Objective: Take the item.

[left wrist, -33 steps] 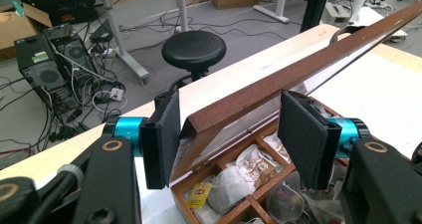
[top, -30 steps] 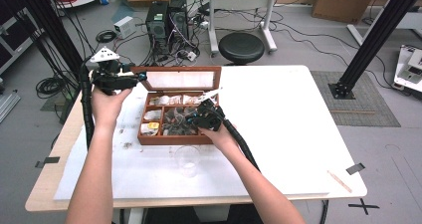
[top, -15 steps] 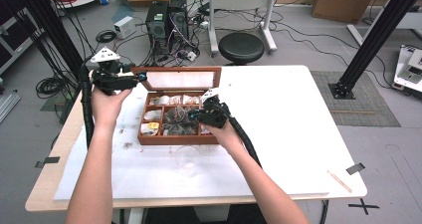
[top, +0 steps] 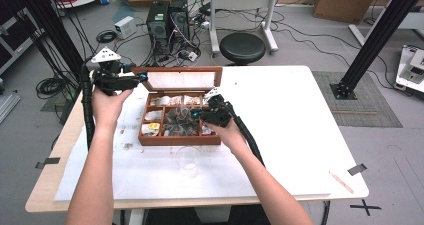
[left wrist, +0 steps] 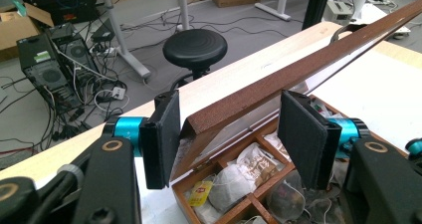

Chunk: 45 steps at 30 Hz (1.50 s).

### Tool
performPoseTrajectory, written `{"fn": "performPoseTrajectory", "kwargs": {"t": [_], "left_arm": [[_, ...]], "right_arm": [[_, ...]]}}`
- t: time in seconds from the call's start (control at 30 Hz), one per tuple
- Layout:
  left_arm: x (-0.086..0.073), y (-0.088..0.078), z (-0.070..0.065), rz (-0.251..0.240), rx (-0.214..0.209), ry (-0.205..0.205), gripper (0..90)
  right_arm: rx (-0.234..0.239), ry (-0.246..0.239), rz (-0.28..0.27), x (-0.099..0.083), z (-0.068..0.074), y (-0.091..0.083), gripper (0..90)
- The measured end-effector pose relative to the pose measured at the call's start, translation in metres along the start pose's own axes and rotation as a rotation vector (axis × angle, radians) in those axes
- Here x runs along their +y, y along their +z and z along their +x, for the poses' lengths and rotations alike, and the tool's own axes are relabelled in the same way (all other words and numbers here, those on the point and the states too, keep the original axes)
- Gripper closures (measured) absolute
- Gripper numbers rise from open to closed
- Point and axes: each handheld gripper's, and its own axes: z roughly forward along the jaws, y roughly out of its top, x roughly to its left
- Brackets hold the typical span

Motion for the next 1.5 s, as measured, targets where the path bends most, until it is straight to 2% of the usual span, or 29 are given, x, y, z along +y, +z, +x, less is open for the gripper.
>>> {"fn": "performPoseTrajectory", "kwargs": {"t": [0.2, 0.3, 0.37, 0.47, 0.53, 0.63, 0.7, 0.73, 0.8, 0.93, 1.2, 1.5], "left_arm": [[0.0, 0.0, 0.0, 0.002, -0.001, 0.001, 42.8], [0.0, 0.0, 0.0, 0.002, -0.001, 0.001, 42.7], [0.0, 0.0, 0.0, 0.001, -0.002, 0.0, 42.7], [-0.001, 0.0, 0.0, 0.0, -0.003, 0.0, 42.7], [-0.001, 0.0, 0.0, 0.001, -0.003, 0.0, 42.7], [-0.001, -0.001, 0.0, 0.001, -0.003, 0.0, 42.7], [-0.001, -0.001, 0.0, 0.005, -0.002, 0.003, 42.7], [-0.001, -0.001, 0.0, 0.005, -0.003, 0.003, 42.7], [-0.001, -0.001, 0.0, 0.005, -0.002, 0.003, 42.7], [-0.001, 0.0, 0.0, 0.0, -0.003, -0.001, 42.7], [0.0, 0.0, -0.001, 0.005, 0.001, 0.003, 42.7], [0.0, -0.001, -0.001, 0.009, 0.005, 0.004, 42.6]], "right_arm": [[0.01, -0.024, 0.057, -0.001, 0.007, 0.021, 90.0], [-0.015, -0.049, 0.09, -0.002, 0.01, 0.028, 87.4], [-0.026, -0.059, 0.115, -0.003, 0.012, 0.031, 80.6], [-0.061, -0.064, 0.129, -0.004, 0.012, 0.031, 75.1], [-0.081, -0.048, 0.135, -0.005, 0.01, 0.031, 68.3], [-0.086, -0.042, 0.169, -0.007, 0.008, 0.033, 68.4], [-0.094, -0.037, 0.194, -0.009, 0.006, 0.035, 73.9], [-0.095, -0.036, 0.198, -0.009, 0.006, 0.035, 79.8], [-0.088, -0.054, 0.184, -0.009, 0.006, 0.033, 87.7], [-0.083, -0.071, 0.144, -0.006, 0.008, 0.026, 90.0], [-0.092, -0.084, 0.074, -0.001, 0.01, 0.011, 90.0], [-0.081, -0.092, 0.02, 0.004, 0.013, -0.005, 90.0]]}}
